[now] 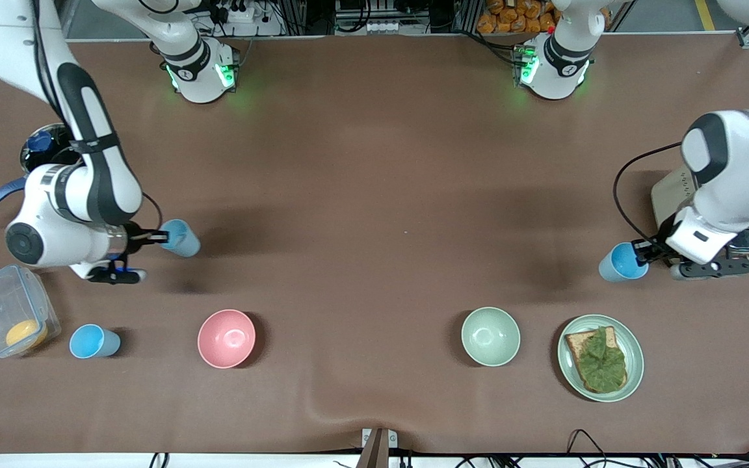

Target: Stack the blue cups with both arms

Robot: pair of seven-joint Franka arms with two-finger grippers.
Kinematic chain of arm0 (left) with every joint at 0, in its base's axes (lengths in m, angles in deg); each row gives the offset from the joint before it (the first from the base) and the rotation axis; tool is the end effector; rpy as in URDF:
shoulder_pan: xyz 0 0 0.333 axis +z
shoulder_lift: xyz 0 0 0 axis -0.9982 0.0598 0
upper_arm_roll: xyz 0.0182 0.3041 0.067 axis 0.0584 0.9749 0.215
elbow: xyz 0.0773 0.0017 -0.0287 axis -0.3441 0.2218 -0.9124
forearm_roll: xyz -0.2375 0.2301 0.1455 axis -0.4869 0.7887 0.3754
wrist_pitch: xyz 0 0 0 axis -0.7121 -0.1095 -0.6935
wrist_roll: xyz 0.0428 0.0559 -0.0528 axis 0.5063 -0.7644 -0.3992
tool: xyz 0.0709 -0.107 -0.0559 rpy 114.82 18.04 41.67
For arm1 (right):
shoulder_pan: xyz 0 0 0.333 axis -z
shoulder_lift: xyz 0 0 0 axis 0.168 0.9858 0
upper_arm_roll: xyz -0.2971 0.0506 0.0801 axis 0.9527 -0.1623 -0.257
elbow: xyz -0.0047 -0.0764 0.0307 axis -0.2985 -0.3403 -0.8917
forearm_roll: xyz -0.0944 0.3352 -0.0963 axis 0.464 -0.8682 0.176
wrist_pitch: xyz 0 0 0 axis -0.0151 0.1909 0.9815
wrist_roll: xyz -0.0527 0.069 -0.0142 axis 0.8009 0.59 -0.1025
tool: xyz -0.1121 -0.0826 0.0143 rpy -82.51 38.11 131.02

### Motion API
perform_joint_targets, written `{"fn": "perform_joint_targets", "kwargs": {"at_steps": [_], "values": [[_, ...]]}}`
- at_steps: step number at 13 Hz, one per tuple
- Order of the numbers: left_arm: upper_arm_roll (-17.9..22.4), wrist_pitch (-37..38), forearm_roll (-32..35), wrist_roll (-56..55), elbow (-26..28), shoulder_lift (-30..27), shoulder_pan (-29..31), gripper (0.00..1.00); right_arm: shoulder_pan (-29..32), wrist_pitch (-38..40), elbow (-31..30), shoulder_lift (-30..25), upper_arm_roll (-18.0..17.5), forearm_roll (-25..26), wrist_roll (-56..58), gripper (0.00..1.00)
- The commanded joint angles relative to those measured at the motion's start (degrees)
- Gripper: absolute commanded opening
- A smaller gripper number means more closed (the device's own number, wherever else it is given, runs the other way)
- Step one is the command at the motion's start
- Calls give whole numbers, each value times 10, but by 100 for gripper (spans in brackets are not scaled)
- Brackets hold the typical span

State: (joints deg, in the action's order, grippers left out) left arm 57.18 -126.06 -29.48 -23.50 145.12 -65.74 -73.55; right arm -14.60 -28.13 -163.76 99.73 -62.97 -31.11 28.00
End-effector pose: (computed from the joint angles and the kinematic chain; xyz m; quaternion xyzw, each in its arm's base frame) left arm 0.5886 0.0176 0.3766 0.9981 0.0240 0.0558 0.0080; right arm 0.5550 0.0257 0.2527 -0.9789 0.0485 0.1891 0.0603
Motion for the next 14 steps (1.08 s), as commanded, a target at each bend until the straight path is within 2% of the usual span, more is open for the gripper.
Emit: {"fn": "perform_joint_targets", "kwargs": {"at_steps": [1,5,8,10,14], "values": [[-16,79,2,6,-80,13,0,0,-95,29,46,3,4,-44,-134,0],[-27,96,1,0,-95,11,2,0,-234,-25,95,46,4,-119,-304,0],[-32,117,3,4,-106,7,3,0,-307,-78,165,122,4,-140,-402,0],[-37,144,1,-1,-133,13,0,0,-335,-87,194,151,5,-138,-450,0],[-38,149,0,-5,-146,17,-15,0,-351,-104,197,169,4,-146,-452,0]]}}
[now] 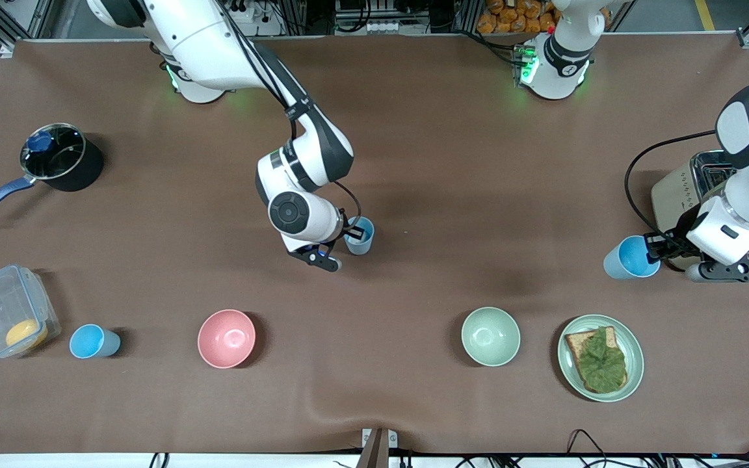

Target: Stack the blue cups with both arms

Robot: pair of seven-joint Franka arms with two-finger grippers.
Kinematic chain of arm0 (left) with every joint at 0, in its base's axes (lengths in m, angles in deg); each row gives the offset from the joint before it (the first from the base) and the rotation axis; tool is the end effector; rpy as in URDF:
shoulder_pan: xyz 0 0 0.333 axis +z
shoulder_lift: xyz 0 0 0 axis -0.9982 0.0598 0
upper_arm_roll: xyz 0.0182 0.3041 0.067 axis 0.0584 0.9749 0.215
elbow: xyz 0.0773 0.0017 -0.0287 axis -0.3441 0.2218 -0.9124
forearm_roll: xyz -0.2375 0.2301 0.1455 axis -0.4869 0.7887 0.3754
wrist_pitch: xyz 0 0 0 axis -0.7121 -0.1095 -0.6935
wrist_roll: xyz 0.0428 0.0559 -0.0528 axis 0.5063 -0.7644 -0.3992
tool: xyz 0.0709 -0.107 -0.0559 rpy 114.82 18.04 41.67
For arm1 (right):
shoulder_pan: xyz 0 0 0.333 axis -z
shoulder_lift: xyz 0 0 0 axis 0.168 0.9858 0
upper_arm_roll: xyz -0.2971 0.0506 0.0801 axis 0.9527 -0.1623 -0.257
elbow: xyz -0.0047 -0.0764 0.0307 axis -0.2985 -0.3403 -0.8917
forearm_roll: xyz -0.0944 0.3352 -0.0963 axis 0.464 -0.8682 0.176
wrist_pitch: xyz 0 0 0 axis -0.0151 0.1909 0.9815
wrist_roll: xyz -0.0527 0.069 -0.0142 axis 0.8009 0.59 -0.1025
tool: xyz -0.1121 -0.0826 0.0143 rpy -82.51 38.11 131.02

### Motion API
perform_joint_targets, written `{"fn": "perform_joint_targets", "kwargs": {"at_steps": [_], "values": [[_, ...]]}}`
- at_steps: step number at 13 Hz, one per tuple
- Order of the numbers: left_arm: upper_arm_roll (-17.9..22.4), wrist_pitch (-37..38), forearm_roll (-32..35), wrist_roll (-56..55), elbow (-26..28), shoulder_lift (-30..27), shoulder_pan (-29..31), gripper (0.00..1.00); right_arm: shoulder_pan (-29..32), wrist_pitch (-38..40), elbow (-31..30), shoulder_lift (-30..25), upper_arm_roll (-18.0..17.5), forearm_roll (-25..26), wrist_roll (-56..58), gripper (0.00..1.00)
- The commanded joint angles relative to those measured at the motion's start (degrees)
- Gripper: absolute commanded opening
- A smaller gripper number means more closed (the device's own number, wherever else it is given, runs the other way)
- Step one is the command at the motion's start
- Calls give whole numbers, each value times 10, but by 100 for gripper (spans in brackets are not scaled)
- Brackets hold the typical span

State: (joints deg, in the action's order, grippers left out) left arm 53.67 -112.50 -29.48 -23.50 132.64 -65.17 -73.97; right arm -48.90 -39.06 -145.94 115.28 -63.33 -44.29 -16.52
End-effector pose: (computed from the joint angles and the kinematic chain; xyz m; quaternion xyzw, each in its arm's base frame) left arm 0.6039 -0.0166 0.4471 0.9990 -0.0060 0.0425 0.0149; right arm 0.5178 0.4106 0.2157 -0.9668 0.1961 0.1502 0.0649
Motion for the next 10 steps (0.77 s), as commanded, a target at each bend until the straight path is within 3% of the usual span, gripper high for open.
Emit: {"fn": "perform_joint_targets", "kwargs": {"at_steps": [1,2,3,4,5,8,10], "values": [[-3,14,0,-10,-28,18,-19,0,-9,5,19,15,8,-13,-7,0],[-3,15,1,-25,-34,20,-26,0,-9,5,19,17,8,-13,-8,0],[-3,25,3,-31,-44,23,-35,0,-9,4,19,17,8,-14,-9,20],[-2,48,9,-32,-64,34,-46,0,-9,2,19,17,8,-13,-9,46],[-2,78,8,-33,-82,41,-54,0,-9,1,20,17,8,-13,-9,99],[-3,91,3,-74,-92,42,-75,0,5,28,74,4,11,-10,-3,100],[-3,92,3,-138,-92,41,-106,0,47,146,134,2,13,-9,3,100]]}}
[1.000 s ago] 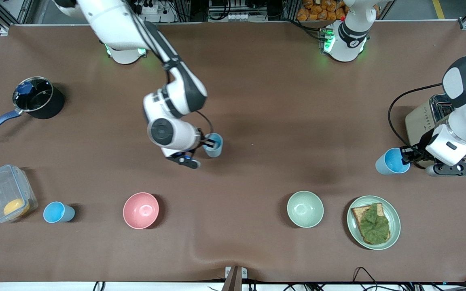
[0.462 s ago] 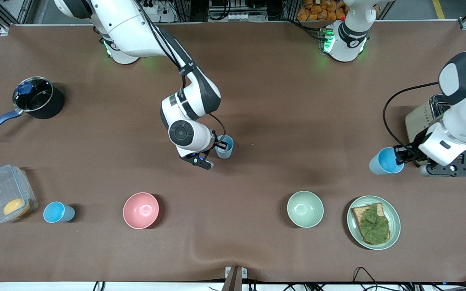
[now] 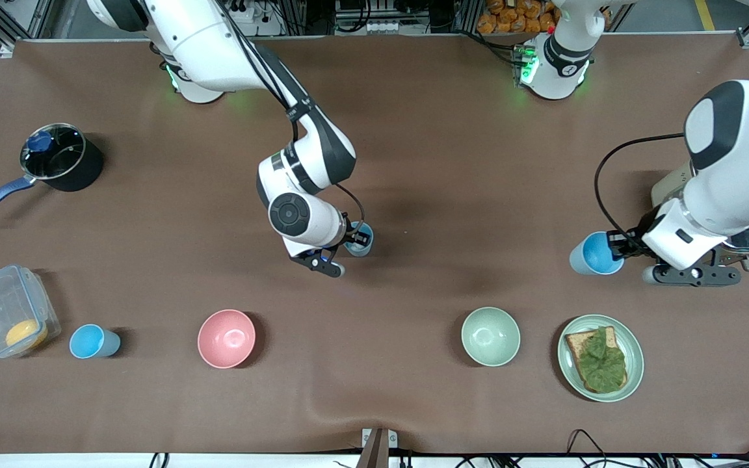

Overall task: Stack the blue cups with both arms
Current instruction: 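Withdraw the right gripper while the left gripper carries its cup over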

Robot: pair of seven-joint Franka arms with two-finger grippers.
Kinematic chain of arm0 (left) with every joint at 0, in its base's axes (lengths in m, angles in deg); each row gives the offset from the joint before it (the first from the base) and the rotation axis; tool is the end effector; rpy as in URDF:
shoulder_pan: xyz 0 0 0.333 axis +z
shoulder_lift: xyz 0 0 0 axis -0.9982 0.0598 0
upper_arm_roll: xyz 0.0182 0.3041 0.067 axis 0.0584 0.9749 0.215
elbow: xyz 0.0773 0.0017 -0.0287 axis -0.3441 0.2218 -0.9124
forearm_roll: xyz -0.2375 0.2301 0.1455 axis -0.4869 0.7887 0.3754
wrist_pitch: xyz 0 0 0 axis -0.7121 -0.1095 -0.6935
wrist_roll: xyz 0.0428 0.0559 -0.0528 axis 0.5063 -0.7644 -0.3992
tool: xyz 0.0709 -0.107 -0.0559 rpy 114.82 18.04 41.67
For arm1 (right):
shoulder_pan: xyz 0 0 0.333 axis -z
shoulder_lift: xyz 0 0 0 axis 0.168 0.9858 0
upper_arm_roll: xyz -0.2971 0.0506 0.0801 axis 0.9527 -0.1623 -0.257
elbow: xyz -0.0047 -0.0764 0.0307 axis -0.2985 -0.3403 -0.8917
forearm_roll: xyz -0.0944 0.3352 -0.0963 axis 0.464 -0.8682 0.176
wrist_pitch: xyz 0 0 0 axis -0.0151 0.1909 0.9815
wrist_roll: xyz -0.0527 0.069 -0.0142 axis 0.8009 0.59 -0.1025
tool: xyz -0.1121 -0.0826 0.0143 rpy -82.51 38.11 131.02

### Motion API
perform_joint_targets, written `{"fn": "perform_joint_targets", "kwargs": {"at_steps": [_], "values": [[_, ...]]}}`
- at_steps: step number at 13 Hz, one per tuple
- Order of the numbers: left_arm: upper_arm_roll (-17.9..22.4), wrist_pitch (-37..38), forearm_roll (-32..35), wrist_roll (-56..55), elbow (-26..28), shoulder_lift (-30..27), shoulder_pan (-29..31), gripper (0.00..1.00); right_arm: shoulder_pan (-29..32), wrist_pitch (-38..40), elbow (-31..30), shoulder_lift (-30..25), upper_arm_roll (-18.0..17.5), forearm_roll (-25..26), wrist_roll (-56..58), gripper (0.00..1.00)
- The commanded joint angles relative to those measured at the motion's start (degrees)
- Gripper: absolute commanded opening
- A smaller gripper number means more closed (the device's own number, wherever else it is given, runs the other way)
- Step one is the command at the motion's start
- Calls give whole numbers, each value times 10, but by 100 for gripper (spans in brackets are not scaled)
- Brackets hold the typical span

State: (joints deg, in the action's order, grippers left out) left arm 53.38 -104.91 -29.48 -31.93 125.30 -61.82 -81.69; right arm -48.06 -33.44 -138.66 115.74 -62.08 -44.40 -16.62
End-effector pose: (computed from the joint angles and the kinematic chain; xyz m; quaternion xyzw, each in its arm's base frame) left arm 0.6064 -0.0968 0.4583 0.9997 0.0004 0.0088 0.0227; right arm 0.5438 0.4115 0.2562 -0.9673 0.1937 0.1441 0.0781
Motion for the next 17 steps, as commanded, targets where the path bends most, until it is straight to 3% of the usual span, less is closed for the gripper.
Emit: {"fn": "perform_joint_targets", "kwargs": {"at_steps": [1,3,6,9,11,13,15,17], "values": [[1,18,3,-87,-19,6,-49,0,64,138,90,-3,-1,-6,6,100],[0,27,2,-158,-19,6,-81,0,89,175,101,-19,2,7,25,100],[-1,34,2,-273,-15,3,-145,0,133,225,95,-62,5,94,95,100],[-1,32,1,-386,-14,11,-217,0,188,263,85,-103,6,113,166,100],[0,23,6,-472,-18,40,-275,0,222,293,84,-121,6,134,212,100],[1,-43,8,-543,-19,73,-319,0,258,300,65,-156,4,150,278,100],[9,-106,11,-595,-66,136,-371,0,306,291,15,-201,2,162,334,100],[14,-118,57,-625,-116,190,-400,0,338,256,-23,-250,0,191,412,100]]}}
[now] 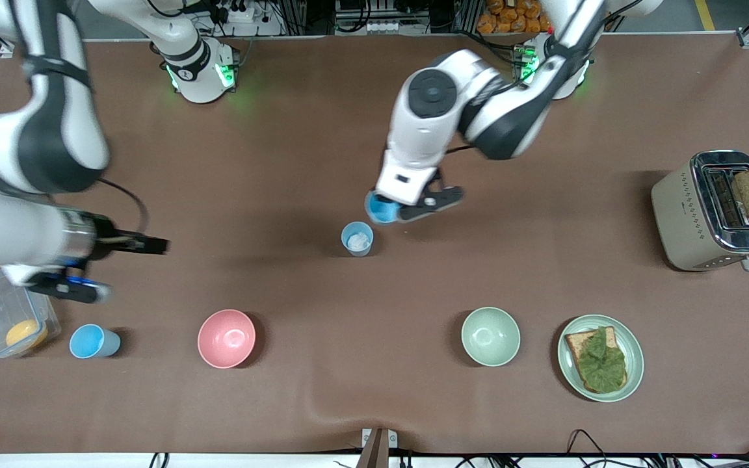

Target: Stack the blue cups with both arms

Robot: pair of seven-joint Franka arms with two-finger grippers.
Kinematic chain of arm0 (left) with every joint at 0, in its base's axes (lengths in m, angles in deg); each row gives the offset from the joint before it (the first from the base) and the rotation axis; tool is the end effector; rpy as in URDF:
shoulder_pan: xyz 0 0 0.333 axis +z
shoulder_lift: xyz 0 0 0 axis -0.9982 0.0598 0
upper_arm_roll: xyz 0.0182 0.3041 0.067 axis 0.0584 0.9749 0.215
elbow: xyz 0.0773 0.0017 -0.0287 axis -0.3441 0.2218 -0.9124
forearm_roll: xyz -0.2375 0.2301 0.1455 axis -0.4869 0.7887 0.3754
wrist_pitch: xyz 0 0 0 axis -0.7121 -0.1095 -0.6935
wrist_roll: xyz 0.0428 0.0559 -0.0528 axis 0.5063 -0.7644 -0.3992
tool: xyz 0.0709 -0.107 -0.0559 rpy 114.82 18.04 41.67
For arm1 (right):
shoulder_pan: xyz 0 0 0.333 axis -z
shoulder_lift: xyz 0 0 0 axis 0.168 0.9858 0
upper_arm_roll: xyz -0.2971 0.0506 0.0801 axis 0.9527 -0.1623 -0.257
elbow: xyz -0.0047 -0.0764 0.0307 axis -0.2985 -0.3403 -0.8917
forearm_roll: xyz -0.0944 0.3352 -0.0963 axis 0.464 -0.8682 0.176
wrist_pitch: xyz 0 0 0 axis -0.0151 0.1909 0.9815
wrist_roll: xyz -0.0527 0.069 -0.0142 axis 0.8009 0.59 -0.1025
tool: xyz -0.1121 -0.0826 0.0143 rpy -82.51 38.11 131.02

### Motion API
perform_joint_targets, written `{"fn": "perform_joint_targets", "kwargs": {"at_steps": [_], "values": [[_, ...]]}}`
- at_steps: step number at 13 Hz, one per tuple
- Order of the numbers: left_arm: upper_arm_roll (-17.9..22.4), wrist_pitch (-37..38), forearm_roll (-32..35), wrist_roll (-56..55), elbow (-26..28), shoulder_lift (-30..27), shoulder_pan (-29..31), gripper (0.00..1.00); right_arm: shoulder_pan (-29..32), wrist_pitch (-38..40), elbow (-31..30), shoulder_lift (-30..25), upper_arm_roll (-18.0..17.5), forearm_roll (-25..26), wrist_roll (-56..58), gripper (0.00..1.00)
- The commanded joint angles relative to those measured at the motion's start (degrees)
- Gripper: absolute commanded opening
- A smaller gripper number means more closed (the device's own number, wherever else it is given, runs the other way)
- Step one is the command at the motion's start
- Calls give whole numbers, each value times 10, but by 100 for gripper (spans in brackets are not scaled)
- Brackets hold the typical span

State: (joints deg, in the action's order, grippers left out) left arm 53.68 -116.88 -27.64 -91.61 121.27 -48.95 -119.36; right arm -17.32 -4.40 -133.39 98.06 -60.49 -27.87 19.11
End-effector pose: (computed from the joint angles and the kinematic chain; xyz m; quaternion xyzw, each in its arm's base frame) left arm 0.4710 -0.4803 0.3687 0.9789 0.1966 -0.0066 0.0552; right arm 0.6095 0.0387 0.4602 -0.9892 0.0786 0.1202 0.0282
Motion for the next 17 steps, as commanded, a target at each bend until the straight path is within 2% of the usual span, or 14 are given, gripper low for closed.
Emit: {"fn": "perform_joint_targets", "kwargs": {"at_steps": [1,3,6,8,12,15,17], "values": [[11,-20,53,-35,-78,78,-31,0,46,-46,-93,-99,-18,35,84,100],[11,-53,55,-36,-77,98,-32,0,71,-54,-125,-147,-18,55,98,100],[14,-71,69,-35,-76,110,-35,0,86,-34,-132,-188,-18,59,97,100],[14,-71,82,-36,-74,112,-36,0,93,-32,-134,-200,-18,59,97,100],[13,-68,84,-46,-68,107,-40,0,86,-73,-191,-233,-20,84,98,100],[12,-59,84,-46,-55,96,-38,0,82,-68,-188,-235,-23,85,96,100],[12,-59,84,-46,-44,89,-36,0,94,-45,-173,-235,-57,87,87,100]]}}
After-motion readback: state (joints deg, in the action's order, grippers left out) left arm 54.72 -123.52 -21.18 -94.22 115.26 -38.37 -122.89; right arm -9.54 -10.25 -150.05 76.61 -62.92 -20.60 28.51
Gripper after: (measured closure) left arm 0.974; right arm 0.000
